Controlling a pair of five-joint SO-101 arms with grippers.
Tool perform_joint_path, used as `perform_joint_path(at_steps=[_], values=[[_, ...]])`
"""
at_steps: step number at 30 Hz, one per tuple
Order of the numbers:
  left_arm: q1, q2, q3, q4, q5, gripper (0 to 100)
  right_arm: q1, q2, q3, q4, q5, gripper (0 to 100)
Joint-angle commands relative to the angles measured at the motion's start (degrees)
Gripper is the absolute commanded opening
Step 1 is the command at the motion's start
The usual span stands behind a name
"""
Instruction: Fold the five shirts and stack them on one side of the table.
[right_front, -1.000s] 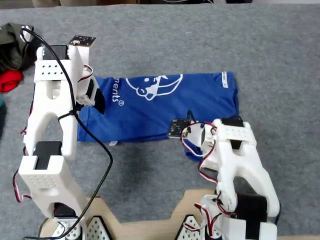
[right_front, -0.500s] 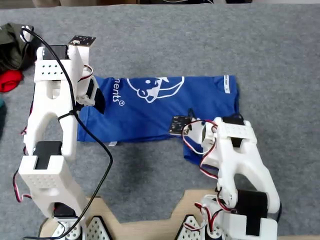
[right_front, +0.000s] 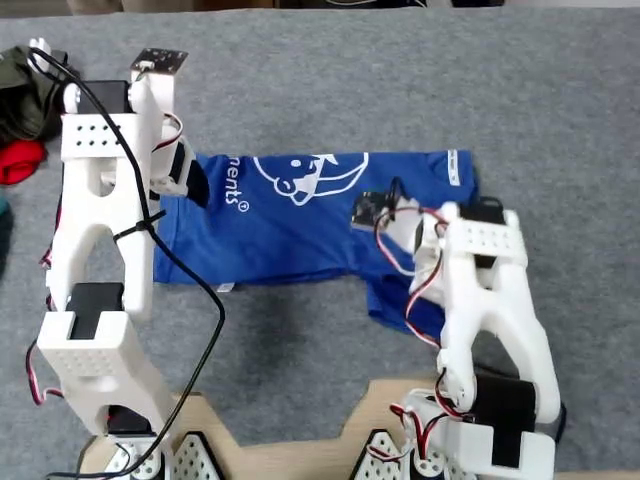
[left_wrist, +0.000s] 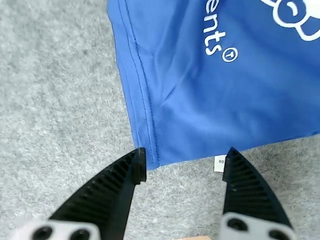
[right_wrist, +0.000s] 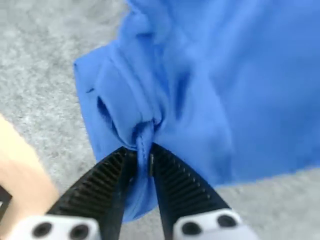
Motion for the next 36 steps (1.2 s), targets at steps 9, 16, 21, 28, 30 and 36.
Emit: perform_joint_path(at_steps=[9,16,21,28,30,36], values=[[0.9,-3.7,-2.8,0.3,-1.1,26,-2.7,6.0,-15.6,0.5,-0.1,0.5],[0.9,-3.7,-2.8,0.3,-1.1,26,-0.9,21.8,-30.9,0.9,3.2,0.5],[0.9,-3.7,-2.8,0.3,-1.2,26,-0.2,30.3,-40.7,2.9,5.5,0.9],[0.9,-3.6,-2.5,0.3,-1.3,26,0.1,36.4,-48.7,4.5,6.2,15.4],[0.9,-3.6,-2.4,0.4,-1.3,26,0.2,36.2,-48.7,5.7,6.2,22.2],[0.9,-3.6,-2.3,0.4,-1.3,26,-0.2,31.6,-48.6,15.7,6.2,35.5]])
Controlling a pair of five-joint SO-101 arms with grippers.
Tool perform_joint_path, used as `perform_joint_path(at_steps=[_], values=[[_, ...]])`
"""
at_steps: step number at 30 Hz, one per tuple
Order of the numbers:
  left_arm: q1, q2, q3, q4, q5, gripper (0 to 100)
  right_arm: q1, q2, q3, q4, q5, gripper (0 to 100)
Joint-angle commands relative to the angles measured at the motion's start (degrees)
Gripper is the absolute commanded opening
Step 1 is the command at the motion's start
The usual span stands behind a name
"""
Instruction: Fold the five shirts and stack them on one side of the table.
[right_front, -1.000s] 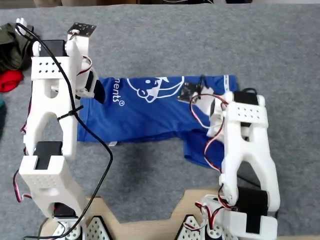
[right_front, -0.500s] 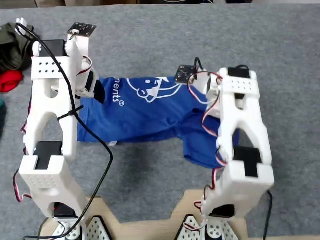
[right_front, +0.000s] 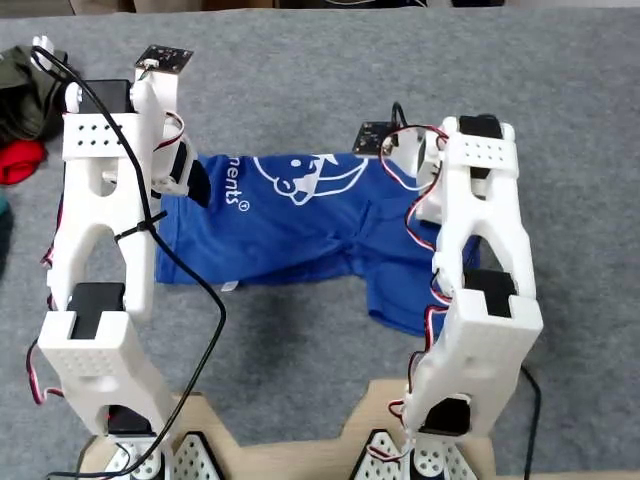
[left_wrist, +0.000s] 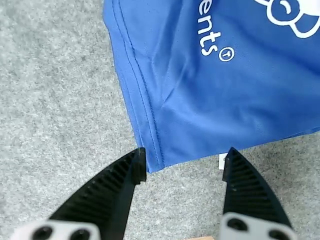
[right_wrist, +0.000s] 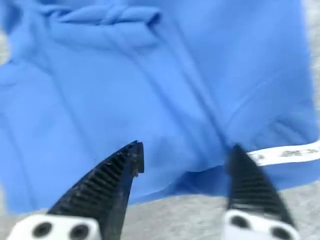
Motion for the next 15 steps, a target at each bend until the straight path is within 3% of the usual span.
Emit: perform_joint_path(at_steps=[1,6,15], values=[[0.4,-3.6,-2.1,0.4,-0.4,26,0.5,-5.8,-2.3,6.7,0.6,35.0],[0.4,-3.6,-2.1,0.6,-0.4,26,0.5,-15.3,9.5,8.8,0.9,28.1],[0.4,-3.6,-2.1,0.6,-0.4,26,0.5,-42.6,51.5,-12.1,1.0,23.1]])
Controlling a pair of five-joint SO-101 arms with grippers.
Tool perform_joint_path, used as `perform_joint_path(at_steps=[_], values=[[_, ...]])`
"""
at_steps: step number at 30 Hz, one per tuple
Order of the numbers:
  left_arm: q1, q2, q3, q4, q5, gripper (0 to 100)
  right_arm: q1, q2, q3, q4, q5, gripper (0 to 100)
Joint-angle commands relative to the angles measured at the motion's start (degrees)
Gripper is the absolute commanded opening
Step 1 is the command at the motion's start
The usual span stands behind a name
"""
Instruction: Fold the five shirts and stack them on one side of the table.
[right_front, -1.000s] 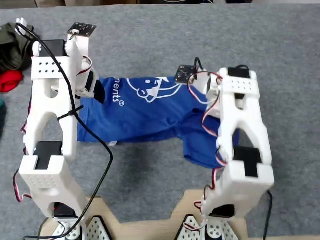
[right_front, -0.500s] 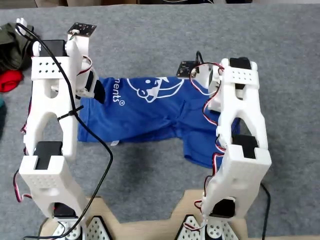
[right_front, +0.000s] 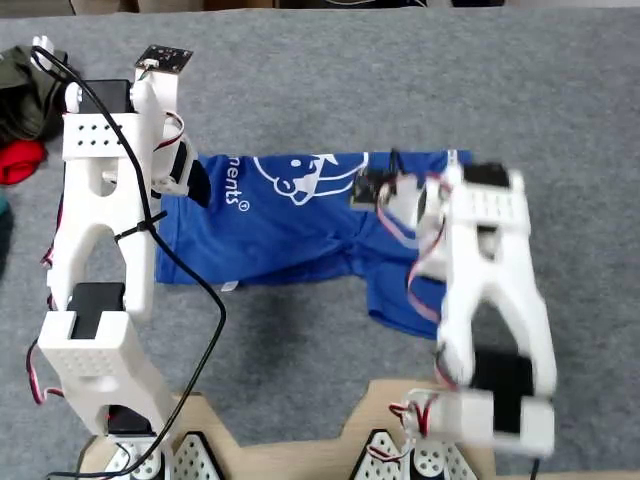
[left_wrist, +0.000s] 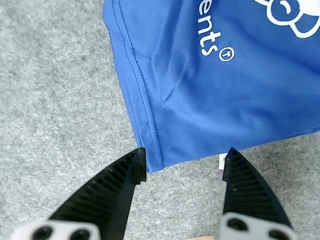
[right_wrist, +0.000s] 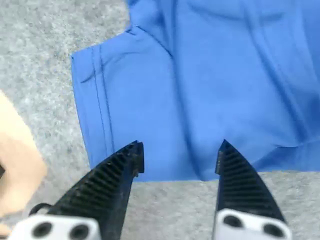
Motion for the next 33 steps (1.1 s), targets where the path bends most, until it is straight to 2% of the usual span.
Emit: perform_joint_path(at_steps=[1,5,13,19,25,33], values=[[0.4,-3.6,-2.1,0.6,-0.4,26,0.6,-12.0,15.4,-7.6,0.6,23.1],[0.4,-3.6,-2.1,0.7,-0.4,26,0.5,-16.9,23.3,-9.4,0.6,23.1],[0.4,-3.3,-2.1,0.7,-0.4,26,0.3,-14.8,25.5,-9.6,1.9,23.1],[0.4,-3.3,-2.0,0.7,-1.8,26,-2.5,-11.8,27.9,-11.1,4.1,22.9],[0.0,-3.3,-2.0,0.7,-2.0,26,-2.8,-7.2,26.6,-13.6,4.1,9.6],[-0.1,-3.3,-2.0,0.7,-2.1,26,-2.9,-6.1,26.3,-13.8,3.8,8.5]])
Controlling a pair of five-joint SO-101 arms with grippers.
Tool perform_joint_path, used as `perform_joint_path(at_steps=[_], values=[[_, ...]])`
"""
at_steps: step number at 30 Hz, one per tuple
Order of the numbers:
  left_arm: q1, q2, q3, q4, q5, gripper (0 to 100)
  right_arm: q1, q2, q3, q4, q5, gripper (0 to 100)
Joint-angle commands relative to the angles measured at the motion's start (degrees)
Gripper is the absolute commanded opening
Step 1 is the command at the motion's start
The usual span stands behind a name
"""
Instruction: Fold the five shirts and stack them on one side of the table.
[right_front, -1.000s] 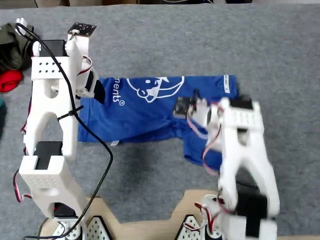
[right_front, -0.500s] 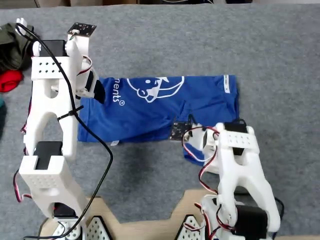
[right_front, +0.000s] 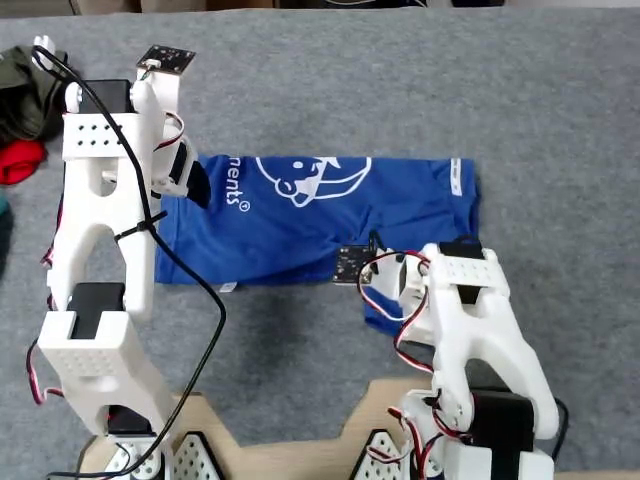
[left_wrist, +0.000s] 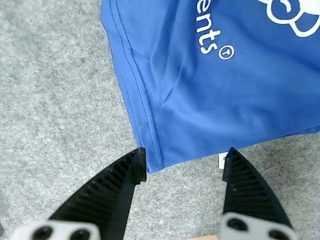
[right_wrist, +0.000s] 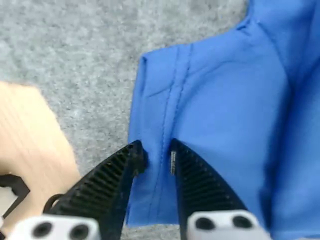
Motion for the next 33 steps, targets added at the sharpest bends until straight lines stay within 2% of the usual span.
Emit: perform_joint_path(at_steps=[1,4,9,14,18,33], values=[[-0.1,-3.3,-2.0,0.7,-0.5,26,-0.8,1.1,-0.2,-0.5,0.3,7.2],[-0.1,-3.3,-2.0,0.7,-0.5,26,-0.7,1.1,-1.5,-0.6,0.3,0.3],[0.2,-3.3,-2.0,0.7,-0.5,26,-0.8,0.3,-5.9,0.6,-0.2,0.5],[0.0,-3.3,-2.0,0.7,-0.5,26,-2.6,1.7,-16.2,9.4,0.1,0.5],[0.4,-3.3,-2.0,0.7,-0.5,26,-3.3,4.8,-25.0,12.6,0.3,0.5],[0.1,-3.3,-2.0,0.7,-0.5,26,-2.3,32.6,-63.4,24.4,2.3,0.5]])
